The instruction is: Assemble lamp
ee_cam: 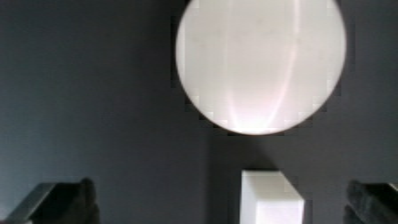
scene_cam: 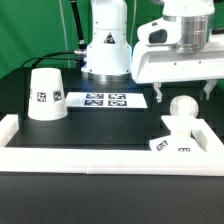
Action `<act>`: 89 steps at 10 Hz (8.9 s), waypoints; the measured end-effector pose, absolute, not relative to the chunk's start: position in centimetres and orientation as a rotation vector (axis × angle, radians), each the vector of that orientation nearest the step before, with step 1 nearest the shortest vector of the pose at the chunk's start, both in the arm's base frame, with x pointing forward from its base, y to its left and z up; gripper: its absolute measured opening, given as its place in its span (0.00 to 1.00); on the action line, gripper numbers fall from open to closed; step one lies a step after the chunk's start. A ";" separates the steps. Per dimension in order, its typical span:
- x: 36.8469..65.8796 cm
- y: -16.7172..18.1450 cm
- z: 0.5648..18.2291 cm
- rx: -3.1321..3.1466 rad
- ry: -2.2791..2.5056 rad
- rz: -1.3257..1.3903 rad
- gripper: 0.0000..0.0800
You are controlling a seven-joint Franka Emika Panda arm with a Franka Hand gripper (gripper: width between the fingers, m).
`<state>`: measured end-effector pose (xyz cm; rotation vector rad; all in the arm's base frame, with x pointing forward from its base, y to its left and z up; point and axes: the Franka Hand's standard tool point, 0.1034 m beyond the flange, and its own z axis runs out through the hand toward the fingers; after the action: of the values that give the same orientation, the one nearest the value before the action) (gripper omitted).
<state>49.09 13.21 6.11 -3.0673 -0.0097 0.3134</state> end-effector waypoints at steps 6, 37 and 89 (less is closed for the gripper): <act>47.9 13.9 5.7 -2.972 -0.046 0.864 0.87; 47.3 11.5 7.7 -2.745 -0.177 1.308 0.72; 62.2 10.4 13.8 -2.980 -0.815 -0.570 0.72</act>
Offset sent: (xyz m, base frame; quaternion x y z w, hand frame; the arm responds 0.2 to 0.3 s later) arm -0.0109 0.0247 0.0040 0.0399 -0.1893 -0.0515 0.9798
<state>62.24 10.39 13.83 -2.9796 -0.8150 -0.5700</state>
